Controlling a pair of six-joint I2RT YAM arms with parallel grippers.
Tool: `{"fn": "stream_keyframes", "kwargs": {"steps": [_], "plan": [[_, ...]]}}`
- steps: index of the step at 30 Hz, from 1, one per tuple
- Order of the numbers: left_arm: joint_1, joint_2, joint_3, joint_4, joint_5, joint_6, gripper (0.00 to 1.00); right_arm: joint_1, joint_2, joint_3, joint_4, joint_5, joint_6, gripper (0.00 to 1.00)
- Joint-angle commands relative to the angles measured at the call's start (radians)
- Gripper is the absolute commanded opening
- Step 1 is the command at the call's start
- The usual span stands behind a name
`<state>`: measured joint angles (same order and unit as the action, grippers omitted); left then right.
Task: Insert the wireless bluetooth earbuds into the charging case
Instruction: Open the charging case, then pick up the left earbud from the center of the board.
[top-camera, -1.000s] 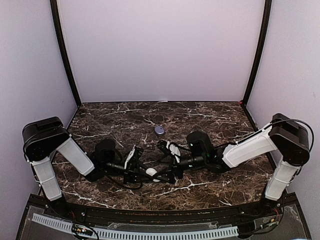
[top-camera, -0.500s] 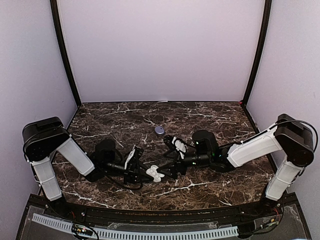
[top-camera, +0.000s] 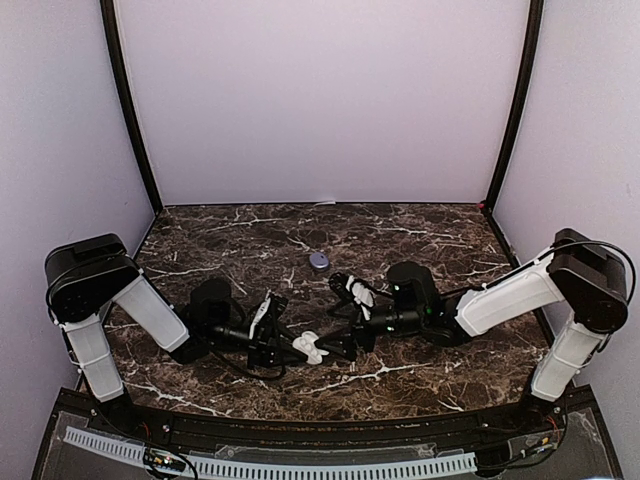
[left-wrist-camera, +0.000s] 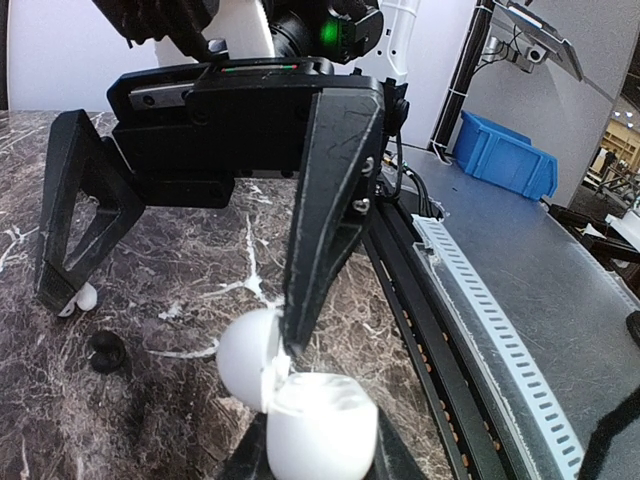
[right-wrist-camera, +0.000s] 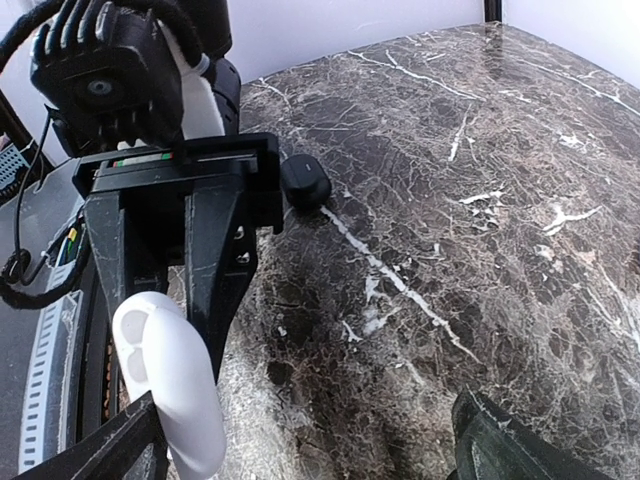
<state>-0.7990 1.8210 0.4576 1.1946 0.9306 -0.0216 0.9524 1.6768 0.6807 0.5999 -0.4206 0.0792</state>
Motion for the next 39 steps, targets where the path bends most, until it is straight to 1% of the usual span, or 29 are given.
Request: {"fn": "stream_keyframes", "kwargs": {"steps": [1, 24, 29, 31, 34, 39], "plan": [[-0.006, -0.032, 0.014, -0.016, 0.010, 0.001, 0.18, -0.009, -0.029, -0.013, 0.058, -0.050, -0.018, 0.98], [-0.006, -0.031, 0.023, -0.046, 0.002, 0.015, 0.18, -0.008, -0.017, -0.008, 0.064, -0.136, -0.033, 0.99], [-0.006, -0.029, 0.023, -0.049, 0.002, 0.018, 0.18, -0.009, -0.039, -0.029, 0.098, -0.142, -0.032, 0.99], [-0.006, -0.029, 0.023, -0.049, 0.004, 0.020, 0.18, -0.008, -0.058, -0.048, 0.115, -0.125, -0.029, 0.99], [-0.006, -0.031, 0.024, -0.046, 0.005, 0.020, 0.18, -0.009, -0.113, -0.087, 0.131, -0.062, -0.031, 0.99], [-0.006, -0.039, 0.012, -0.037, -0.008, 0.027, 0.18, -0.020, -0.246, -0.159, 0.106, 0.126, 0.010, 0.99]]}}
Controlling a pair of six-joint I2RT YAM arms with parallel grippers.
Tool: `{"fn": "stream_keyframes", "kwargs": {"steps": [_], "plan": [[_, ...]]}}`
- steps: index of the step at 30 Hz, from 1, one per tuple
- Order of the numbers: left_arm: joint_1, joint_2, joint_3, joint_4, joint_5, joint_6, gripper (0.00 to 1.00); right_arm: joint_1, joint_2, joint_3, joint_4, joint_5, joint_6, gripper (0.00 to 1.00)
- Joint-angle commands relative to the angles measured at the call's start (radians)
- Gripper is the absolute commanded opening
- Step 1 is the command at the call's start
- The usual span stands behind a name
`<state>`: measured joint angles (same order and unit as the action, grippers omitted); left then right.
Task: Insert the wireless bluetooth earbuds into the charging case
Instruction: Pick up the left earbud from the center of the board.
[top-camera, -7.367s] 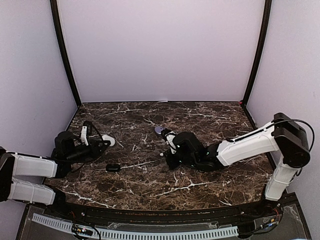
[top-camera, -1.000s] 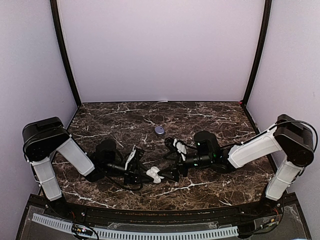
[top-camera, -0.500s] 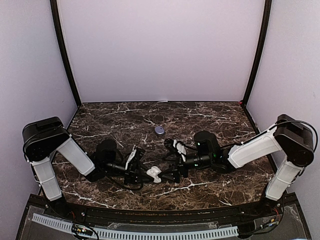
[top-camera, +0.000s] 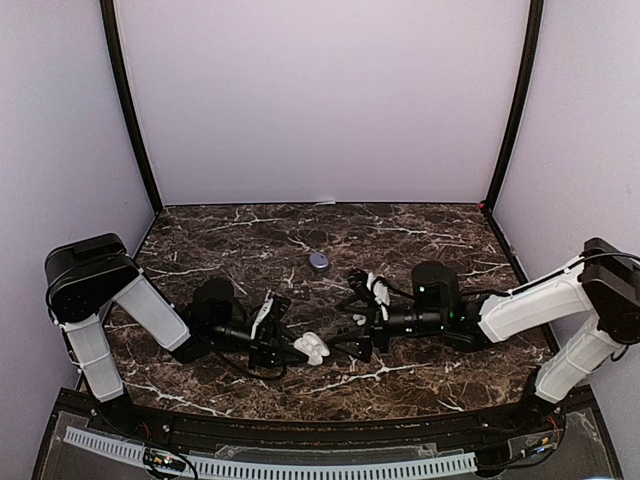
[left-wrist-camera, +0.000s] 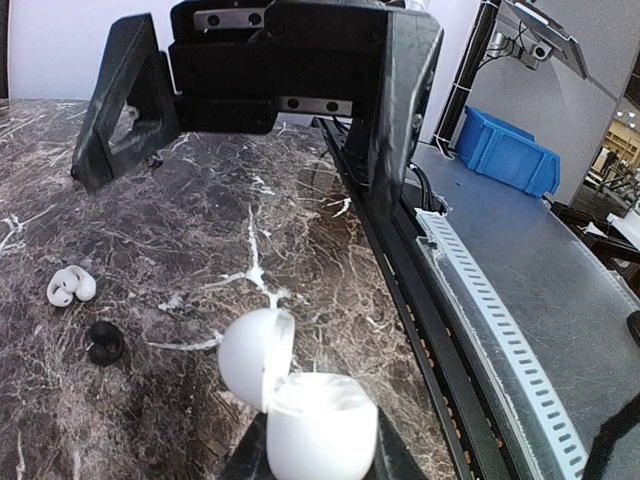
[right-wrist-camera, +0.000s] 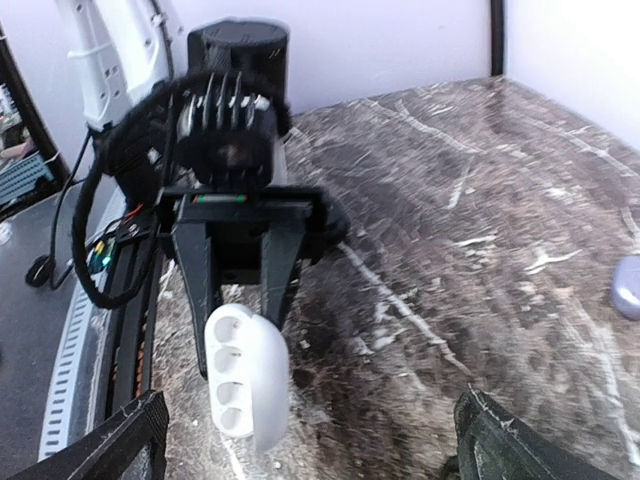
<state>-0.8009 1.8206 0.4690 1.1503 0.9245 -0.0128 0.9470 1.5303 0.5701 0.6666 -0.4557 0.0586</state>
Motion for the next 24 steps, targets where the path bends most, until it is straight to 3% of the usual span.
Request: {"fn": "stream_keyframes", "kwargs": {"steps": [1, 5, 9, 10, 17, 24], "plan": [[-0.004, -0.041, -0.002, 0.009, -0.007, 0.021, 0.18, -0.016, -0.127, -0.062, 0.021, 0.220, 0.062, 0.99], [-0.004, -0.042, -0.007, 0.019, -0.017, 0.014, 0.18, -0.020, -0.214, -0.049, -0.182, 0.393, 0.139, 0.96], [-0.004, -0.034, -0.022, 0.074, -0.028, -0.019, 0.18, -0.027, -0.281, -0.062, -0.319, 0.454, 0.144, 0.61], [-0.004, -0.034, -0.023, 0.076, -0.036, -0.027, 0.18, -0.038, -0.293, -0.073, -0.327, 0.445, 0.145, 0.56], [-0.004, -0.060, -0.021, 0.066, -0.098, -0.106, 0.18, -0.174, -0.184, -0.008, -0.427, 0.242, 0.161, 0.50], [-0.004, -0.064, 0.020, 0.037, -0.176, -0.145, 0.18, -0.255, -0.030, 0.047, -0.394, 0.096, 0.164, 0.43]]}}
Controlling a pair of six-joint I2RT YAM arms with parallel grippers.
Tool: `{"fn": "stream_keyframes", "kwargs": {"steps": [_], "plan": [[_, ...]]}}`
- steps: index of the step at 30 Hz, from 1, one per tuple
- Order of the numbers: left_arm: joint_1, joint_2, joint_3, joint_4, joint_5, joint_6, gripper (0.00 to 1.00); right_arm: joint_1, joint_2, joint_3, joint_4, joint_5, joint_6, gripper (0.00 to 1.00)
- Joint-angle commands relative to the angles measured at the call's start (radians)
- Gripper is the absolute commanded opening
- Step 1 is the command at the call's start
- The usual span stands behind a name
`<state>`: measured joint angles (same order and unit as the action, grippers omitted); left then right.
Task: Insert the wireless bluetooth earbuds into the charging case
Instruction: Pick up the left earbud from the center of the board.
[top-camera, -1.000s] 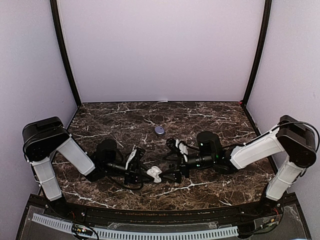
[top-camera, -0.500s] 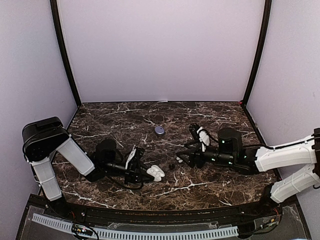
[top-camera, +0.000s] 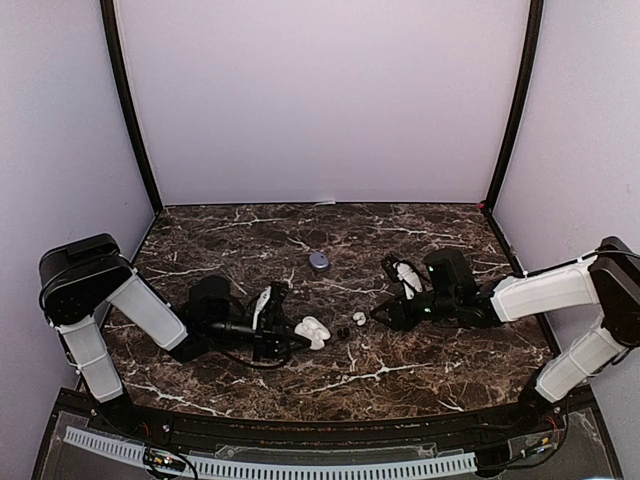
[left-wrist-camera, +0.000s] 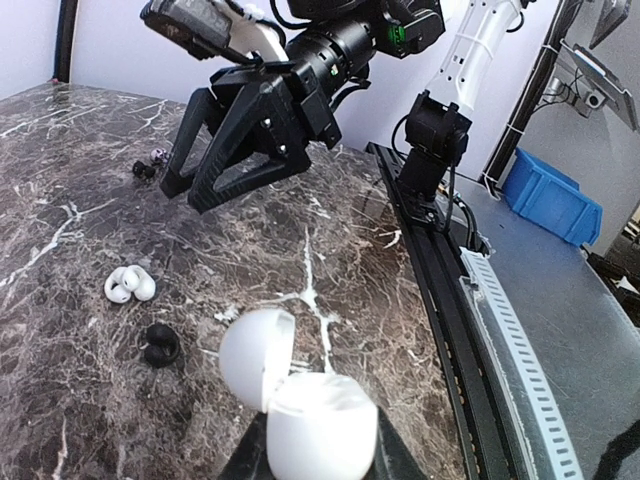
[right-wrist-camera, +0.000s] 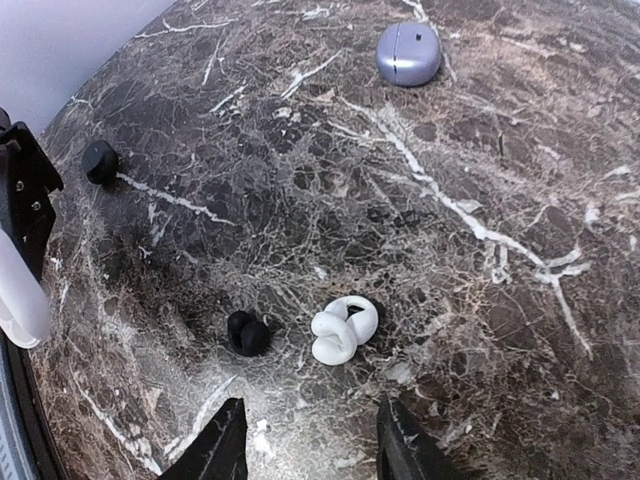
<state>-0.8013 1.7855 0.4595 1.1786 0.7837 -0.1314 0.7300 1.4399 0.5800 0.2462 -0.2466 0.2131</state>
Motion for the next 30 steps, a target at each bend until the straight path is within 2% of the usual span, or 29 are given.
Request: {"fn": "stream_keyframes", "kwargs": {"steps": [1, 4, 10, 17, 26, 30], "plan": [[-0.004, -0.023, 0.029, 0.013, -0.036, -0.015, 0.18, -0.051, 0.080, 0.039, 0.044, -0.154, 0.013, 0.43], [-0.004, 0.001, 0.030, 0.017, -0.033, 0.017, 0.18, -0.084, 0.128, 0.038, 0.095, -0.245, 0.021, 0.42], [-0.004, 0.029, 0.001, 0.093, 0.004, 0.048, 0.18, -0.119, 0.215, 0.045, 0.153, -0.321, 0.020, 0.40], [-0.004, 0.062, -0.008, 0.134, 0.060, 0.045, 0.18, -0.118, 0.268, 0.074, 0.188, -0.301, 0.031, 0.37], [-0.003, 0.059, 0.002, 0.104, 0.068, 0.059, 0.18, -0.119, 0.350, 0.127, 0.186, -0.322, 0.017, 0.32], [-0.003, 0.058, 0.005, 0.095, 0.065, 0.068, 0.18, -0.118, 0.368, 0.132, 0.188, -0.331, 0.013, 0.26]]}}
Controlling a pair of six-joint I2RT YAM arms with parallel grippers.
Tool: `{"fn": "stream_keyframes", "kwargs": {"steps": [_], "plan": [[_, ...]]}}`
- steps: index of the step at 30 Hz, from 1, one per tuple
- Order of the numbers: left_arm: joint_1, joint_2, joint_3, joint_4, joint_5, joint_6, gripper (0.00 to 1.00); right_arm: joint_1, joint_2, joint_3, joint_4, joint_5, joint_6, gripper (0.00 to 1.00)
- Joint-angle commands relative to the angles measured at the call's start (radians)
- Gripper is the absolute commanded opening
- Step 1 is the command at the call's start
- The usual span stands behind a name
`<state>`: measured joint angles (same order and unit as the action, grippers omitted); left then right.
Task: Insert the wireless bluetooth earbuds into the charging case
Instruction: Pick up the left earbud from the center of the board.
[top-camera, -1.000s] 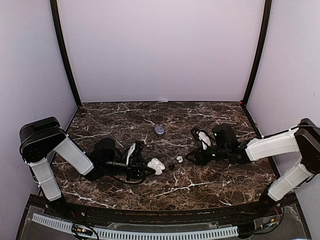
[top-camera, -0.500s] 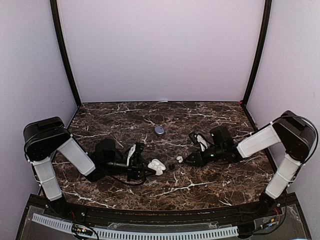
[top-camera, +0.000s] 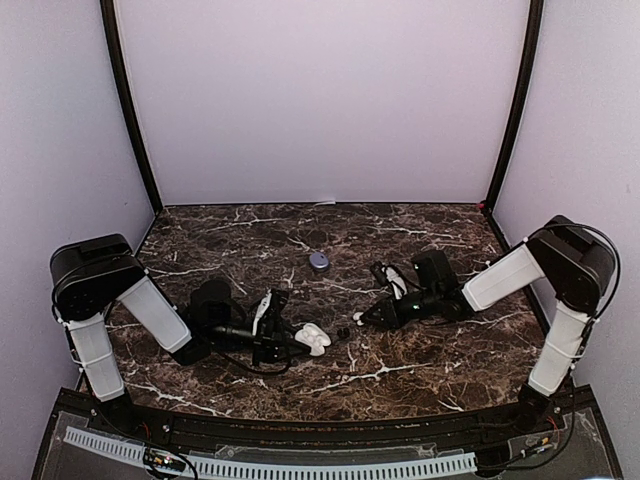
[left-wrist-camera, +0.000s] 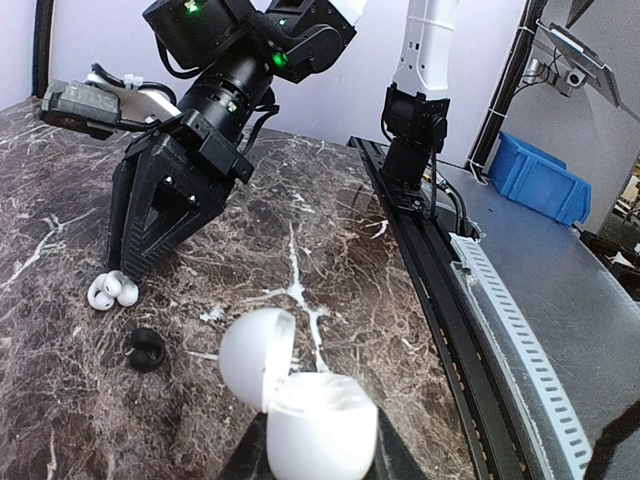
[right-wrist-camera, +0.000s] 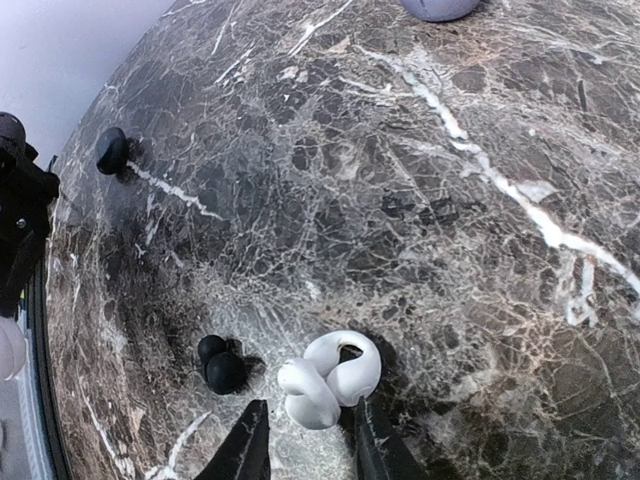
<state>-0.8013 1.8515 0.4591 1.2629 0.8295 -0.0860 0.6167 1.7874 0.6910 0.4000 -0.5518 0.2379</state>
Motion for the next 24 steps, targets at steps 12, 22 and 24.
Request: {"fn": "stream_keyframes", "kwargs": {"steps": [12, 22, 24], "plan": [[-0.003, -0.013, 0.022, -0.029, 0.011, 0.042, 0.18, -0.005, 0.038, 0.026, 0.046, -0.060, -0.012, 0.08], [-0.003, -0.021, 0.027, -0.050, 0.006, 0.058, 0.18, -0.004, -0.008, -0.002, 0.063, -0.067, -0.017, 0.02], [-0.003, -0.021, 0.027, -0.053, 0.005, 0.060, 0.18, -0.003, -0.024, -0.010, 0.073, -0.077, -0.018, 0.02]]}}
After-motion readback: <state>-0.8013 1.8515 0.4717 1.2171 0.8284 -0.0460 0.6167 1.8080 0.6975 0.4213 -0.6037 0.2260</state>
